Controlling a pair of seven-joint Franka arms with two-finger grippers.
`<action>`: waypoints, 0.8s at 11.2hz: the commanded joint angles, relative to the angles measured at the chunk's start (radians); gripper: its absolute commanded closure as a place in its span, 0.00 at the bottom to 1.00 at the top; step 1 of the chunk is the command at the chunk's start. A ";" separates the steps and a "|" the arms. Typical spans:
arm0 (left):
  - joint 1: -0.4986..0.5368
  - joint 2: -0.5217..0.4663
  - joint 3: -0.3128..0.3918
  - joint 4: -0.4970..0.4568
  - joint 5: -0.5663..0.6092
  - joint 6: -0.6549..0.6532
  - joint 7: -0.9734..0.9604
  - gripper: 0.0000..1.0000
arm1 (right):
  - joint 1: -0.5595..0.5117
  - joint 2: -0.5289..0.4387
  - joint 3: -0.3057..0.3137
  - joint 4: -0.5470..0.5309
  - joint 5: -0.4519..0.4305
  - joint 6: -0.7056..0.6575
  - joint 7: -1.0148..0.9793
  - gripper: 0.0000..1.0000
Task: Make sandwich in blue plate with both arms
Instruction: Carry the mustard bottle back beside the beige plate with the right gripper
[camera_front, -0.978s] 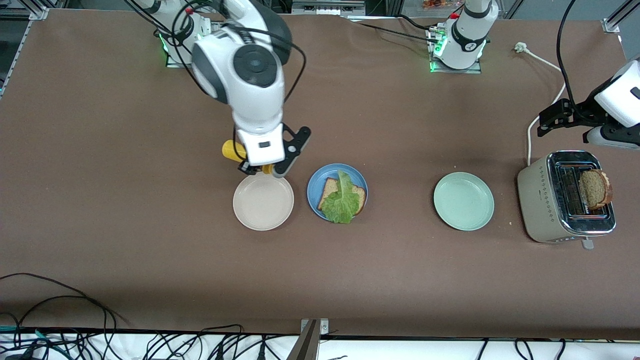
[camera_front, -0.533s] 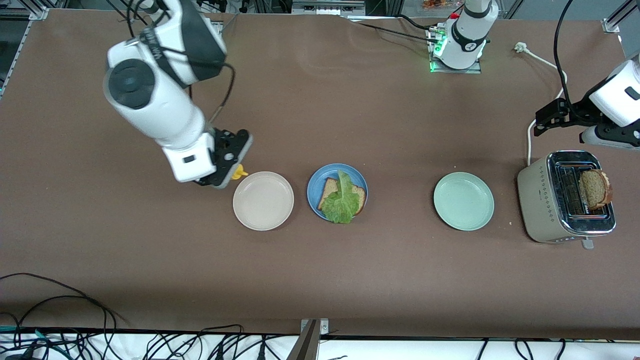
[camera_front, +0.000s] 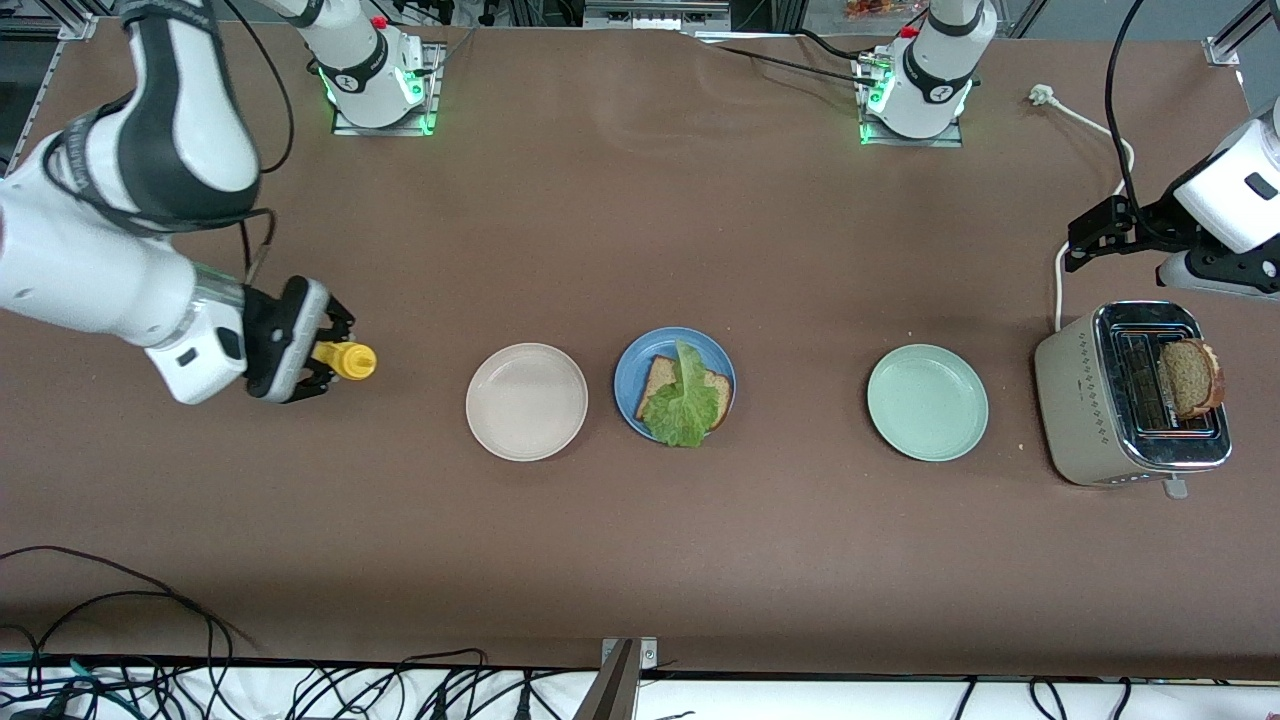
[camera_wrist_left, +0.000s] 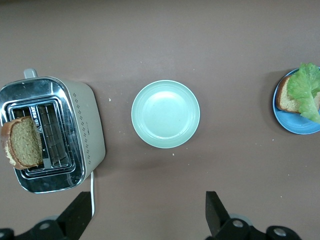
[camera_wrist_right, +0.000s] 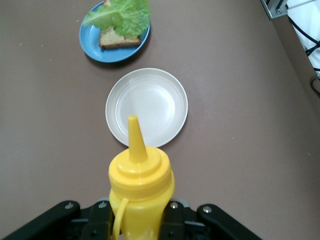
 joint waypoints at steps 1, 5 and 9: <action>0.003 0.010 -0.002 0.033 0.007 -0.024 0.004 0.00 | 0.006 -0.048 -0.102 -0.159 0.222 0.031 -0.352 1.00; 0.002 0.012 -0.002 0.033 0.007 -0.023 0.004 0.00 | 0.003 -0.024 -0.173 -0.280 0.480 0.019 -0.688 1.00; 0.002 0.012 -0.002 0.033 0.007 -0.023 0.004 0.00 | 0.000 0.043 -0.237 -0.365 0.664 -0.084 -0.952 1.00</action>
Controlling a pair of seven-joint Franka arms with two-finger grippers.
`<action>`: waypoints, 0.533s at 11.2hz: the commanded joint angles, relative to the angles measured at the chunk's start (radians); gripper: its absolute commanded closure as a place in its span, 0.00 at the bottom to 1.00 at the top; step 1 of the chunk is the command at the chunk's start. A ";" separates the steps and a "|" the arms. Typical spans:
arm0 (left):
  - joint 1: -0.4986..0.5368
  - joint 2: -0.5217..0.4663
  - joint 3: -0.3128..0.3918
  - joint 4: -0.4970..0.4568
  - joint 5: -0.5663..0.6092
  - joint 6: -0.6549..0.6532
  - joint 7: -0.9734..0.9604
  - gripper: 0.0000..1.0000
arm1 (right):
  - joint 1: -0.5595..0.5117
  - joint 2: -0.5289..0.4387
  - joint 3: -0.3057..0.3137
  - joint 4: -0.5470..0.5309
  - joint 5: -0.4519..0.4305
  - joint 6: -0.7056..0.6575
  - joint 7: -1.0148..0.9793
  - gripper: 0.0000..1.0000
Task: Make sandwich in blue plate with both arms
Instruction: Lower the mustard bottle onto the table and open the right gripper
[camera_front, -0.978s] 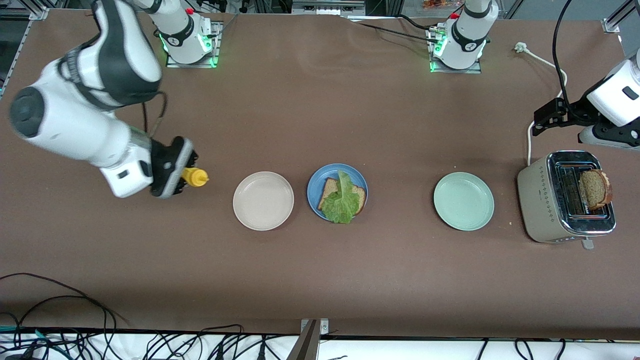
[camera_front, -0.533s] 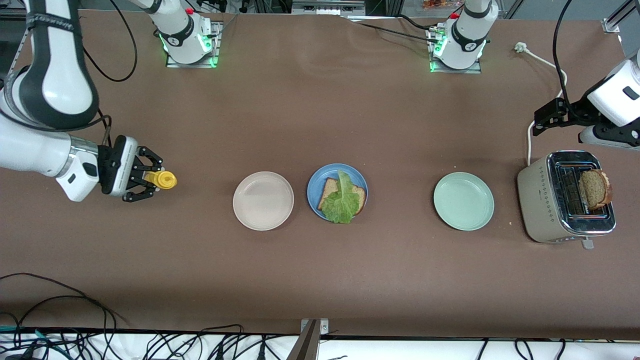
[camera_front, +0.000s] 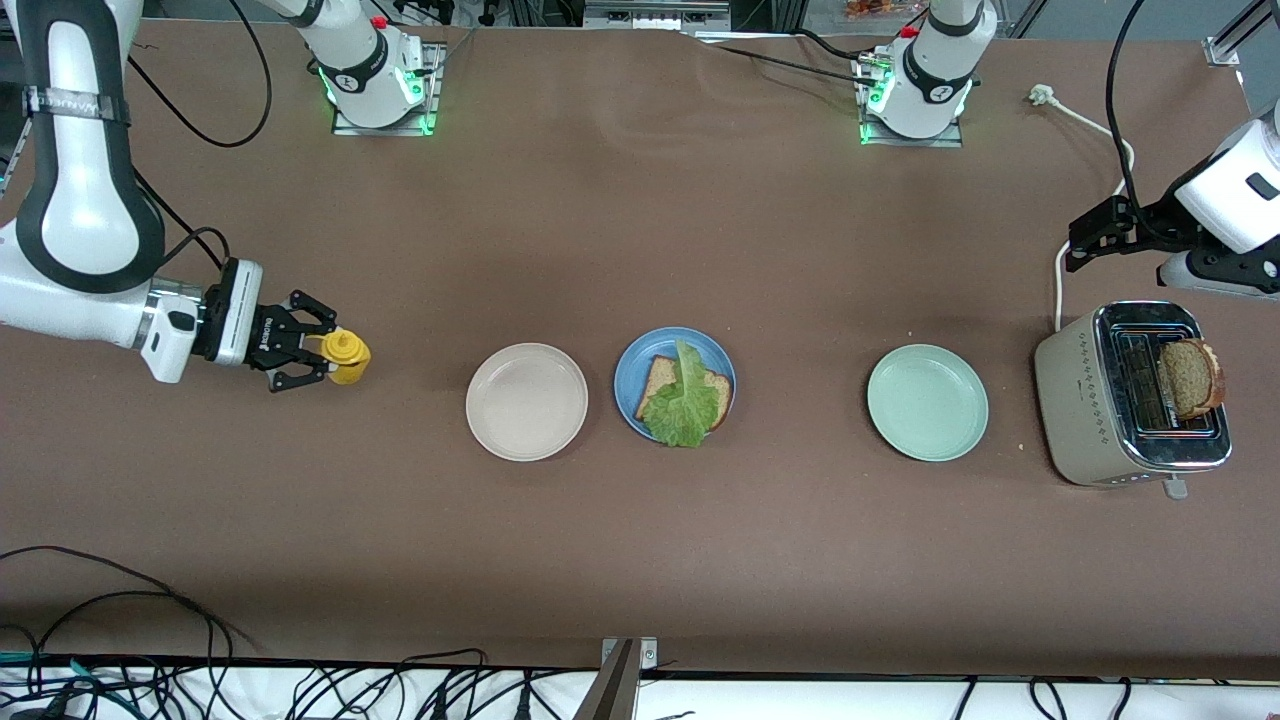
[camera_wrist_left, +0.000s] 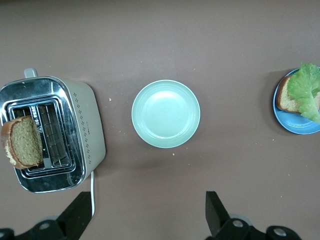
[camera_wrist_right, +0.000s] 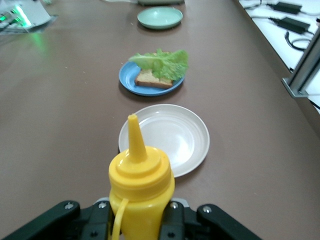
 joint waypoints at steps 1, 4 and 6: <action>0.001 0.012 -0.002 0.033 0.007 -0.022 0.004 0.00 | 0.002 0.065 -0.065 -0.050 0.162 -0.124 -0.203 1.00; 0.001 0.012 -0.002 0.033 0.007 -0.022 0.004 0.00 | -0.028 0.157 -0.105 -0.049 0.234 -0.303 -0.284 1.00; 0.001 0.012 -0.002 0.033 0.007 -0.022 0.004 0.00 | -0.042 0.190 -0.120 -0.047 0.244 -0.351 -0.349 1.00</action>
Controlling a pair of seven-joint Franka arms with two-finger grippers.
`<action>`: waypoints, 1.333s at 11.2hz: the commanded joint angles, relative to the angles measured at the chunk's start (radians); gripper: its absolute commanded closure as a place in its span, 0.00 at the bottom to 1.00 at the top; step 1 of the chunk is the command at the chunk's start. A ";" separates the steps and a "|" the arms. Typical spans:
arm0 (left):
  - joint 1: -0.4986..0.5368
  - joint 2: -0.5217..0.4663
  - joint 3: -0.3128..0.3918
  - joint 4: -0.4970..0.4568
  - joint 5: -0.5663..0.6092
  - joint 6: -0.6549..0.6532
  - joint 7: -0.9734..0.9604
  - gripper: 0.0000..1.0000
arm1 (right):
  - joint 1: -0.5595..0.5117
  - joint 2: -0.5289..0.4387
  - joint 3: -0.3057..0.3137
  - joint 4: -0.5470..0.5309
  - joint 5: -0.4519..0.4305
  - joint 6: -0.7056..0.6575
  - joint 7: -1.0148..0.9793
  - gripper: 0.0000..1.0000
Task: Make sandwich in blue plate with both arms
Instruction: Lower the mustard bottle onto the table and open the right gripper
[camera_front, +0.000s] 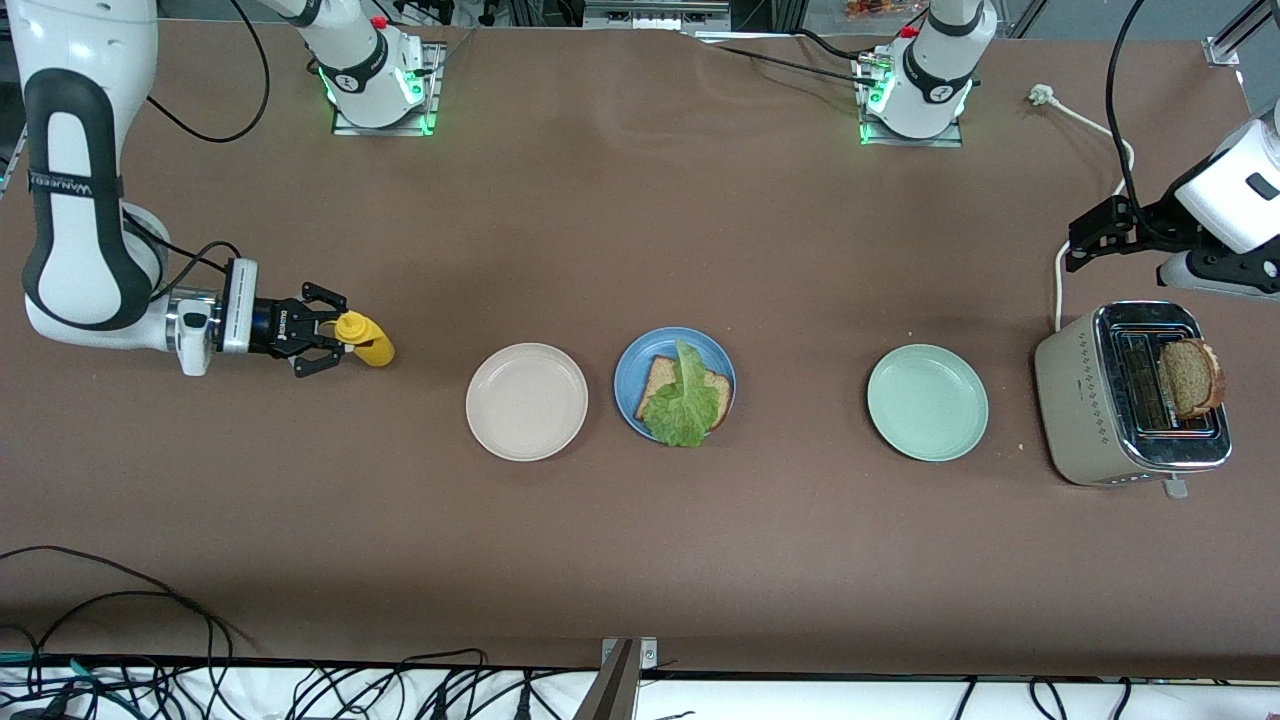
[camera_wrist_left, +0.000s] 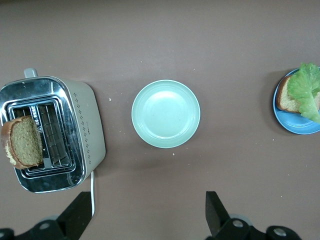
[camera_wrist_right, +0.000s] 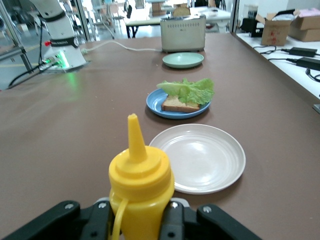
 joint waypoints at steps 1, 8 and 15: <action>0.001 0.012 -0.002 0.033 0.007 -0.022 0.004 0.00 | -0.037 0.055 -0.018 0.007 0.036 -0.099 -0.097 1.00; 0.001 0.012 -0.002 0.033 0.007 -0.022 0.004 0.00 | -0.071 0.180 -0.035 0.036 0.071 -0.172 -0.232 1.00; 0.001 0.012 -0.002 0.033 0.007 -0.022 0.004 0.00 | -0.083 0.218 -0.035 0.046 0.077 -0.172 -0.258 1.00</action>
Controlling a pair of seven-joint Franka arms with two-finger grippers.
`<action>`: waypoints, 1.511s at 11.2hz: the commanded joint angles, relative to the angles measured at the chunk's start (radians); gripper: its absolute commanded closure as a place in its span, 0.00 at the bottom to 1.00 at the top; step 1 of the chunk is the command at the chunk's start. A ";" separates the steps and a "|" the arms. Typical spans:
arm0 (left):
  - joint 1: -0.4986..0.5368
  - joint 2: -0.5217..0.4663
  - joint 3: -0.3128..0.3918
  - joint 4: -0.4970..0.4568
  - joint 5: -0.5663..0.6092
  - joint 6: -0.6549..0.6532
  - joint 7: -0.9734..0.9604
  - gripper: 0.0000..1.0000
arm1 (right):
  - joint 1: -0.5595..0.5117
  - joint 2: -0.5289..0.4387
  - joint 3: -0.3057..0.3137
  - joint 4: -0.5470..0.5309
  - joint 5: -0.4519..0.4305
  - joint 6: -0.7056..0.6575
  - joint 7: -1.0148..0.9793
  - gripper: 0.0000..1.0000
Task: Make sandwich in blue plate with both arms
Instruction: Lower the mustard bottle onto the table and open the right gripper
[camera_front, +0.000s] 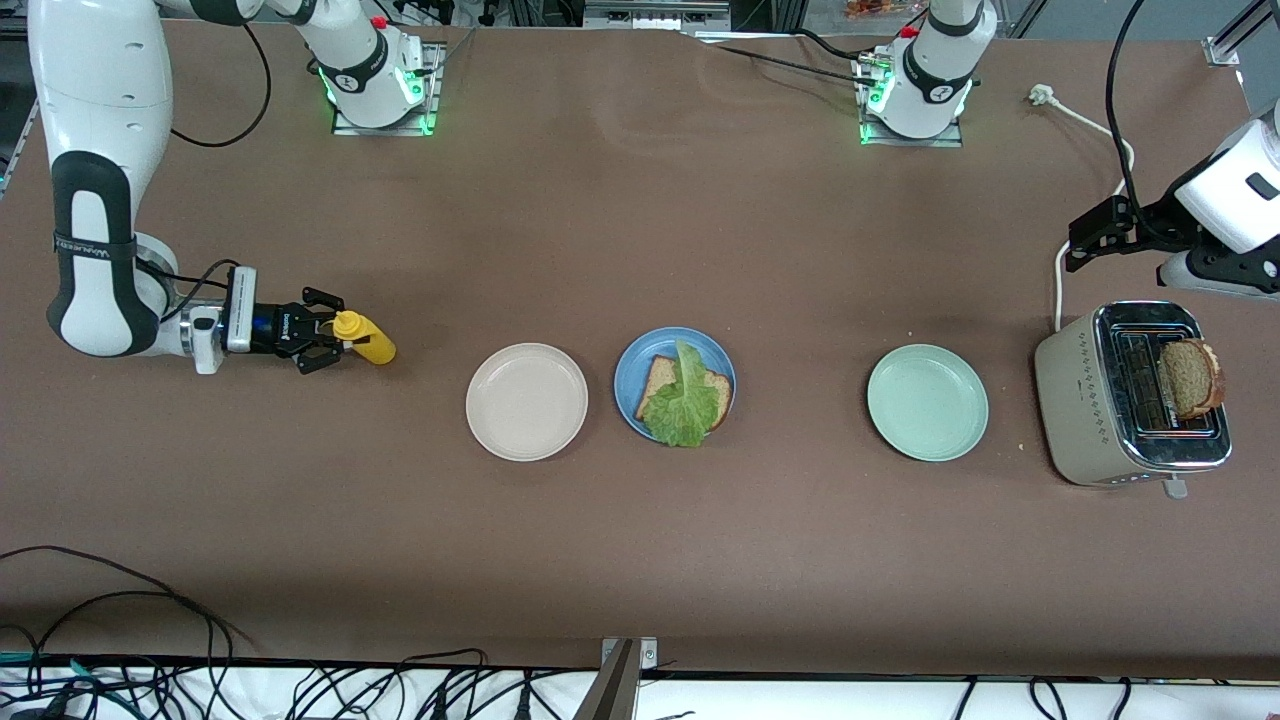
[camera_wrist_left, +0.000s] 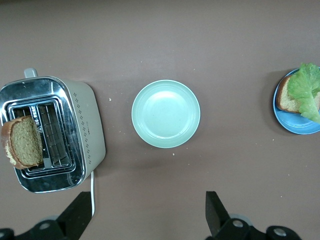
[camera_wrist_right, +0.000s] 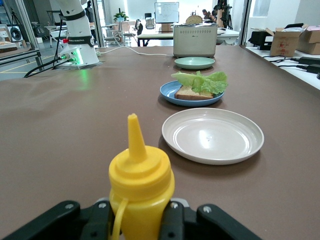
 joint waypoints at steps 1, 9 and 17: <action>0.001 0.012 -0.002 0.033 0.007 -0.022 0.004 0.00 | -0.014 0.029 -0.005 0.025 0.025 -0.032 -0.023 1.00; 0.001 0.012 -0.002 0.033 0.007 -0.022 0.004 0.00 | -0.014 0.043 -0.004 0.037 0.047 -0.033 0.000 0.09; 0.001 0.012 -0.002 0.033 0.007 -0.022 0.004 0.00 | -0.014 0.038 -0.049 0.051 0.004 -0.081 0.130 0.00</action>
